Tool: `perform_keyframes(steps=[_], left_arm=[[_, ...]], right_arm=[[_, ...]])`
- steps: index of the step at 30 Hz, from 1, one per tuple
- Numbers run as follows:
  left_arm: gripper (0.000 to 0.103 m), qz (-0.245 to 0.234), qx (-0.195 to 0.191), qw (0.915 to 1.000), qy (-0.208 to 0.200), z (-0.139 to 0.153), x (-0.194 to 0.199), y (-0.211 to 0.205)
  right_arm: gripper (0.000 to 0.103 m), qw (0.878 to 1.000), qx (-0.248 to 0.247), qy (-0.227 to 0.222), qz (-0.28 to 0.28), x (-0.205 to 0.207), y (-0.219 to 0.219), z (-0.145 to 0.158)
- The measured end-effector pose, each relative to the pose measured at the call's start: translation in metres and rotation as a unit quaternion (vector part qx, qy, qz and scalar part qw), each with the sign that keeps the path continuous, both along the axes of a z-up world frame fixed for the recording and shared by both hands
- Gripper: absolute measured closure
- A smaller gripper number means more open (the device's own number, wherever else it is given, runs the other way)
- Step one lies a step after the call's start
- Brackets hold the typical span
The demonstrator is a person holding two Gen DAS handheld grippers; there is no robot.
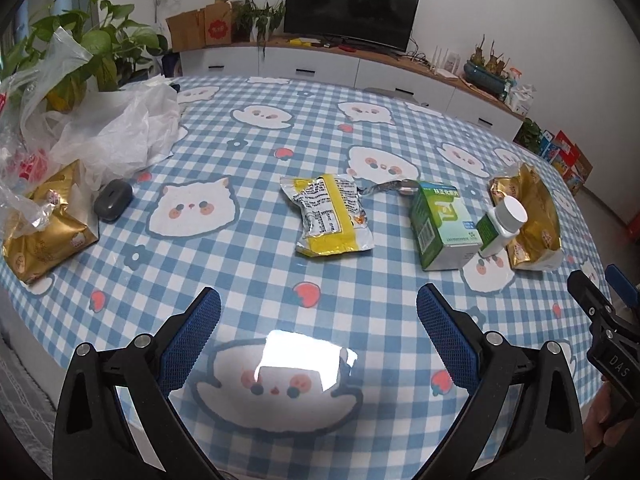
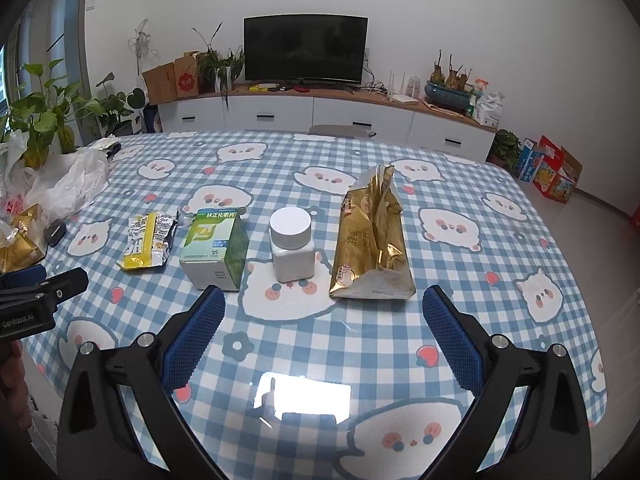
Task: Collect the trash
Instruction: 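Grasp the yellow snack packet with the left tool while the right tool grasps the white pill bottle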
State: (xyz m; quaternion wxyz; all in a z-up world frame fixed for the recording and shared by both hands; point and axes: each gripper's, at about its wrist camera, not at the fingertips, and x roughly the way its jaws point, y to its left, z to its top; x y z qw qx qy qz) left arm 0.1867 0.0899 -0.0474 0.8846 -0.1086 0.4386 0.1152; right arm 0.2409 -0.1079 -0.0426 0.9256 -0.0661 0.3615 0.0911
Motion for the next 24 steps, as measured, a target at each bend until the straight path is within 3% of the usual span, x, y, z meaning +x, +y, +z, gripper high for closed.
perform_keyframes(steps=[13, 24], left_arm=[[0.007, 0.029, 0.017, 0.999, 0.03, -0.025, 0.069, 0.017], [0.007, 0.033, 0.026, 0.9979, 0.05, -0.033, 0.115, 0.026]], right_arm=[[0.014, 1.0, -0.003, 0.012, 0.008, 0.066, 0.022, -0.017], [0.031, 0.999, -0.003, 0.033, 0.021, 0.096, 0.035, -0.035]])
